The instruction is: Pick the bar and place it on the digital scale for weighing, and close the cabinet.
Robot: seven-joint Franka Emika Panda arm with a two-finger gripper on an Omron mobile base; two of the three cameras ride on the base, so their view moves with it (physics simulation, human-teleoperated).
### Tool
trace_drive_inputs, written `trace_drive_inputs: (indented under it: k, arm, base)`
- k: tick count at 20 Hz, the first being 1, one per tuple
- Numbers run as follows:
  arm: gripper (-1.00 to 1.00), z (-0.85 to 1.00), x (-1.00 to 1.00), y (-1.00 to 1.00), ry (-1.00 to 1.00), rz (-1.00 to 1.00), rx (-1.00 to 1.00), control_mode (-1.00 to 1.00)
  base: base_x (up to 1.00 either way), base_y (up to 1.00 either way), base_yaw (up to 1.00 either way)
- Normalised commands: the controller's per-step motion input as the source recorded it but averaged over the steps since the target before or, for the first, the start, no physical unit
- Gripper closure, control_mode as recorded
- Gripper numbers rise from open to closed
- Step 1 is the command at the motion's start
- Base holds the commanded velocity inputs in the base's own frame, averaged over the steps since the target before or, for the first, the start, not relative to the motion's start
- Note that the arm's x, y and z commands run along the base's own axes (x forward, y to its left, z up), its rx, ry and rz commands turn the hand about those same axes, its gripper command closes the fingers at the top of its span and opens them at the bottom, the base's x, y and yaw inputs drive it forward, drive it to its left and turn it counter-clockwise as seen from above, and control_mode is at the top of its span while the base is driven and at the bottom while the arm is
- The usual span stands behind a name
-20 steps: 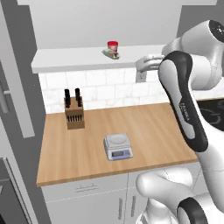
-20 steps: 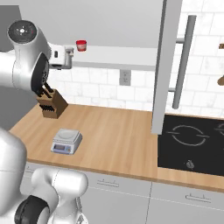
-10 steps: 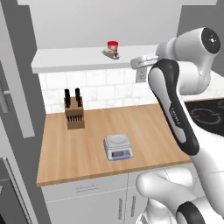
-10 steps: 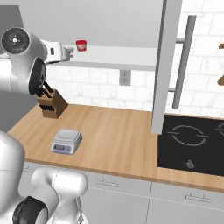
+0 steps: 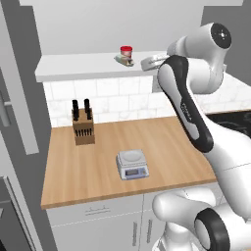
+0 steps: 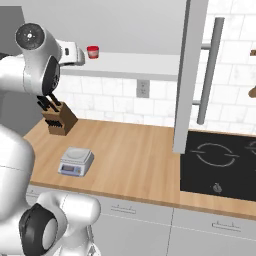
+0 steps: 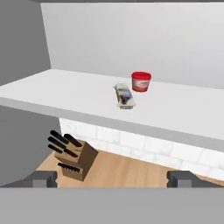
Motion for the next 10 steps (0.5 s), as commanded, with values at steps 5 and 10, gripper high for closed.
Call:
trace_drive_inputs:
  k: [5,10]
  arm:
    - [-1.0,0.0,0.55,0.04,0.0,0.0,0.0,-1.0]
    - [-1.0,-0.07,0.48,0.02,0.0,0.0,0.0,-1.0]
  base:
    - [0.0,0.0,0.0]
    - [0.0,0.0,0.0]
